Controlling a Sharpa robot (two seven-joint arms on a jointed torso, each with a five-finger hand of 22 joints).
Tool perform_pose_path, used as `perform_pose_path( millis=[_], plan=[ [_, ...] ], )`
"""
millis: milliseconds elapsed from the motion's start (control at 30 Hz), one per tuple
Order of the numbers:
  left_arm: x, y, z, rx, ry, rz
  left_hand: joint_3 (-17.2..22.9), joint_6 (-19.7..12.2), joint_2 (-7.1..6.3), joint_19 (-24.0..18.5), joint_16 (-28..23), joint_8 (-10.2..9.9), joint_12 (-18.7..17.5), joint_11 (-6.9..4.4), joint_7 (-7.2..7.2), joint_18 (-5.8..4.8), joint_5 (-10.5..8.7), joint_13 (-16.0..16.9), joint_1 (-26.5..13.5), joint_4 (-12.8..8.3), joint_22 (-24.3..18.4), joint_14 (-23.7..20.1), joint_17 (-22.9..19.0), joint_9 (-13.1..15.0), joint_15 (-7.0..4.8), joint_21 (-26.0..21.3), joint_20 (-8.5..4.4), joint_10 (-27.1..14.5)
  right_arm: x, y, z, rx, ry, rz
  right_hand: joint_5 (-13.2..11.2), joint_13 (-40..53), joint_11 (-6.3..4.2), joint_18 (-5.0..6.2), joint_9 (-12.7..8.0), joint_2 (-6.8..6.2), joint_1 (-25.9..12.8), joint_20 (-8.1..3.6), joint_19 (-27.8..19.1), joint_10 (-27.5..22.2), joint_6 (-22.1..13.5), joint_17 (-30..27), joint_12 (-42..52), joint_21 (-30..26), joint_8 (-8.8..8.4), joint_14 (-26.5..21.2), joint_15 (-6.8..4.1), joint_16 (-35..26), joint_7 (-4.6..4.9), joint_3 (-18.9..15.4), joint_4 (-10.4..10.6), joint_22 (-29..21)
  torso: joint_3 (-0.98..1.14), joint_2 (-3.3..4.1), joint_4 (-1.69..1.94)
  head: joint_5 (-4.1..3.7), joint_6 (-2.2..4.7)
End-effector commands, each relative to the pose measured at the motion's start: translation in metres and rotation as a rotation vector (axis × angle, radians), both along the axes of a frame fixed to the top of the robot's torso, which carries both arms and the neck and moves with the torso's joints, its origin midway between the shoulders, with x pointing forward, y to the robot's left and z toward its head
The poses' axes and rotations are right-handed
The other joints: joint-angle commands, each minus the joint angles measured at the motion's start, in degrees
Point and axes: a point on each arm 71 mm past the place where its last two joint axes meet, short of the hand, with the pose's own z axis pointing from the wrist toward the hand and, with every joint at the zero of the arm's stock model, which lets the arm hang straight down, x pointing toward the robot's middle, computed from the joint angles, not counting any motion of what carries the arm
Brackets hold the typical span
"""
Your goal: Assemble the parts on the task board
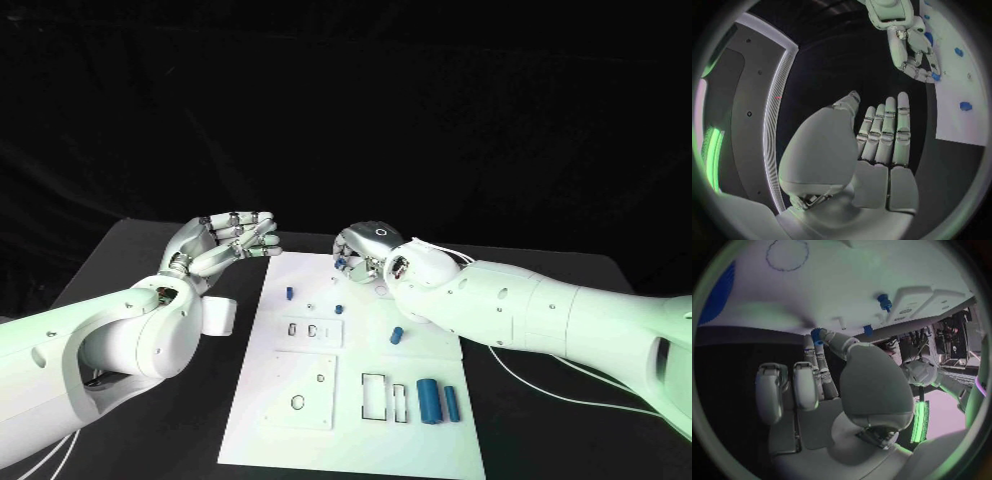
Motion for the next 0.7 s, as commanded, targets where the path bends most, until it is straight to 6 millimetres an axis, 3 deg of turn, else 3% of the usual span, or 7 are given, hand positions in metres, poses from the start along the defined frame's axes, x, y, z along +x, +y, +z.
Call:
perform_pose_path(
  millis=[33, 233, 300, 367, 400, 467, 700],
  plan=[
    [0.0, -0.003, 0.002, -0.006, -0.009, -0.021, 0.33, -0.29, -0.42, 0.27, 0.14, -0.32, -0.17, 0.16, 0.48, 0.11, -0.38, -0.07, -0.08, 0.02, 0.08, -0.06, 0.06, -0.08, 0.16, 0.19, 0.19, -0.39, 0.001, -0.001, -0.003, -0.025, 0.01, -0.014, 0.23, 0.1, -1.06, -0.65, 0.2, 0.21, -0.6, 0.05, -0.08, 0.76, -0.54, -0.19, -0.27, -0.12, 0.23, 2.32, 0.05, 0.22, 0.06, 0.14, 0.31, 5.1, -0.02, 0.1, 0.05, 0.05, 0.11],
    [0.0, -0.003, 0.003, -0.006, -0.009, -0.022, 0.37, -0.31, -0.42, 0.22, 0.11, -0.33, -0.22, 0.17, 0.48, 0.1, -0.38, -0.07, -0.04, -0.02, 0.09, -0.12, 0.09, -0.09, 0.18, 0.22, 0.19, -0.41, 0.003, -0.001, -0.003, -0.035, 0.007, -0.024, 0.1, 0.13, -0.94, -0.57, 0.33, 0.09, -0.81, 0.13, -0.34, 0.4, -0.83, -0.4, -0.46, -0.33, 0.17, 2.25, 0.15, 0.16, 0.15, 0.16, 0.4, 4.78, -0.04, 0.15, 0.05, -0.02, 0.19],
    [0.0, -0.003, 0.003, -0.006, -0.009, -0.022, 0.37, -0.31, -0.42, 0.22, 0.11, -0.33, -0.22, 0.17, 0.48, 0.1, -0.38, -0.07, -0.04, -0.02, 0.09, -0.12, 0.09, -0.09, 0.18, 0.22, 0.19, -0.41, 0.003, -0.001, -0.003, -0.036, 0.007, -0.022, 0.18, -0.2, -0.25, -0.36, 0.26, -0.86, -1.75, 0.5, -1.05, -1.88, -2.53, -1.1, -0.78, -0.95, -0.71, 2.02, 0.76, -0.12, 0.9, 0.11, 0.79, 3.85, -0.04, 0.15, 0.0, 0.07, 0.21],
    [0.0, -0.003, 0.003, -0.006, -0.009, -0.022, 0.37, -0.31, -0.42, 0.22, 0.11, -0.33, -0.22, 0.17, 0.48, 0.1, -0.38, -0.07, -0.04, -0.02, 0.09, -0.12, 0.09, -0.09, 0.18, 0.22, 0.19, -0.41, 0.002, -0.002, -0.003, -0.035, 0.004, -0.018, 1.32, -1.04, 0.91, 0.24, -0.26, -2.63, -3.14, 1.22, -2.95, -6.15, -5.62, -3.11, -0.83, -2.71, -2.56, 1.42, 1.84, -1.11, 2.13, -0.35, 1.34, 1.17, -0.05, 0.15, -0.07, 0.13, 0.26],
    [0.0, -0.003, 0.003, -0.006, -0.009, -0.022, 0.37, -0.31, -0.42, 0.22, 0.11, -0.33, -0.22, 0.17, 0.48, 0.1, -0.38, -0.07, -0.04, -0.02, 0.09, -0.12, 0.09, -0.09, 0.18, 0.22, 0.19, -0.41, 0.002, -0.002, -0.003, -0.033, 0.003, -0.016, 1.32, -1.04, 0.91, 0.24, -0.26, -2.63, -3.14, 1.22, -2.95, -6.15, -5.62, -3.11, -0.83, -2.71, -2.56, 1.42, 1.84, -1.11, 2.13, -0.35, 1.34, 1.17, -0.05, 0.14, -0.08, 0.12, 0.27],
    [0.0, -0.003, 0.003, -0.006, -0.009, -0.021, 0.37, -0.31, -0.42, 0.22, 0.11, -0.33, -0.22, 0.17, 0.48, 0.1, -0.38, -0.07, -0.04, -0.02, 0.09, -0.12, 0.09, -0.09, 0.18, 0.22, 0.19, -0.41, 0.0, -0.003, -0.002, -0.026, -0.002, -0.011, 1.9, -2.07, 1.67, 1.42, -0.98, -4.74, -3.85, 2.05, -6.24, -11.77, -10.08, -5.61, -0.66, -6.02, -5.21, 0.56, 2.38, -2.5, 2.27, -2.39, 1.39, -3.61, -0.01, 0.16, -0.12, 0.17, 0.34],
    [0.0, 0.0, 0.003, -0.006, -0.01, -0.021, 0.36, -0.36, -0.45, 0.16, 0.08, -0.36, -0.29, 0.19, 0.5, 0.09, -0.41, -0.07, -0.07, -0.04, 0.11, -0.19, 0.12, -0.1, 0.2, 0.25, 0.2, -0.45, -0.012, -0.017, 0.004, 0.009, 0.001, 0.012, 2.28, -1.93, 1.73, 1.43, -0.72, -4.82, -3.42, 2.33, -6.02, -11.92, -10.22, -5.57, -0.32, -6.23, -5.48, 0.62, 2.42, -2.4, 2.34, -4.09, 1.45, -3.55, 0.12, 0.12, -0.43, 0.48, 0.77]
  ],
)
